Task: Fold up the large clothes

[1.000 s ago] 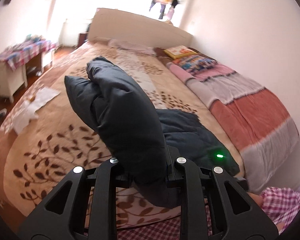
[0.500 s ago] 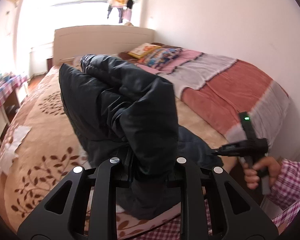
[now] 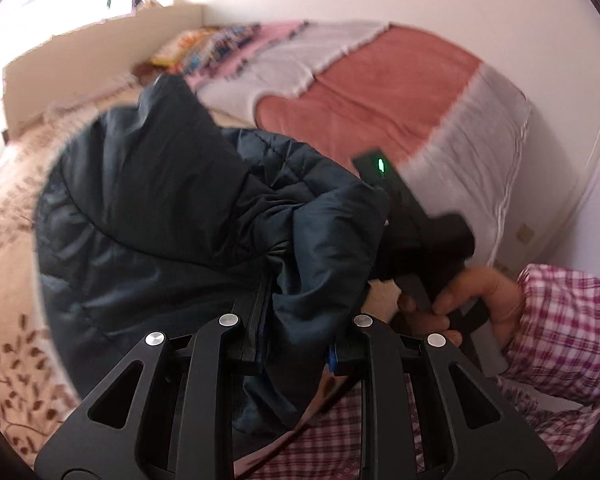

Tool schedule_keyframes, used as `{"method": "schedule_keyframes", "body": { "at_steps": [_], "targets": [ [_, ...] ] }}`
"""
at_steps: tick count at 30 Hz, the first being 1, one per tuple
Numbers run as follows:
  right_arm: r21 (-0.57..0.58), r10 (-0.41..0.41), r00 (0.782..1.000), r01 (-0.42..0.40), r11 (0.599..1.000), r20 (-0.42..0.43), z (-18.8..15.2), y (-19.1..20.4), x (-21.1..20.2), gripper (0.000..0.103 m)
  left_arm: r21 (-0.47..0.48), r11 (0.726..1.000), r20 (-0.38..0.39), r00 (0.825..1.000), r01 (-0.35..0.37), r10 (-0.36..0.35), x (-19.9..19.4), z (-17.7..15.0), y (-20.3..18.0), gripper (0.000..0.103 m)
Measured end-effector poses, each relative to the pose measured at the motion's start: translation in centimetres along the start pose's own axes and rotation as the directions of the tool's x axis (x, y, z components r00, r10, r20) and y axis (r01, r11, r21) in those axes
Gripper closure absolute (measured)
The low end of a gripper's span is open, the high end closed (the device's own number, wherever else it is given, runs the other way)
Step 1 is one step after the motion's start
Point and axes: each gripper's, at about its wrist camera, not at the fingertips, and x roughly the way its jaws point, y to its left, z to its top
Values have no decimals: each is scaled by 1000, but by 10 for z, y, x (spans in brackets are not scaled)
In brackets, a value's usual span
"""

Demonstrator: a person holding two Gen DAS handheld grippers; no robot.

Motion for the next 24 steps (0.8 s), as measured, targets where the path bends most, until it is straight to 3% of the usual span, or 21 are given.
{"method": "schedule_keyframes", "body": {
  "at_steps": [8, 14, 21, 24],
  "targets": [
    [62, 38, 999, -38, 997, 12, 4, -29, -18, 98, -80, 995, -84, 994, 58, -65, 37, -17, 2, 81],
    [89, -1, 995, -8, 996, 98, 4, -42, -66, 96, -32, 999, -105, 994, 22, -26, 53, -30, -12, 80],
    [-21, -39, 978, 45, 999, 207, 1, -5, -115, 94, -20, 1000, -95, 995, -2, 1, 54, -35, -17, 75],
    [-82, -14, 976, 32, 996, 216, -5, 17, -130, 94, -36, 999, -84, 996, 6, -9, 46, -37, -16, 70]
  ]
}}
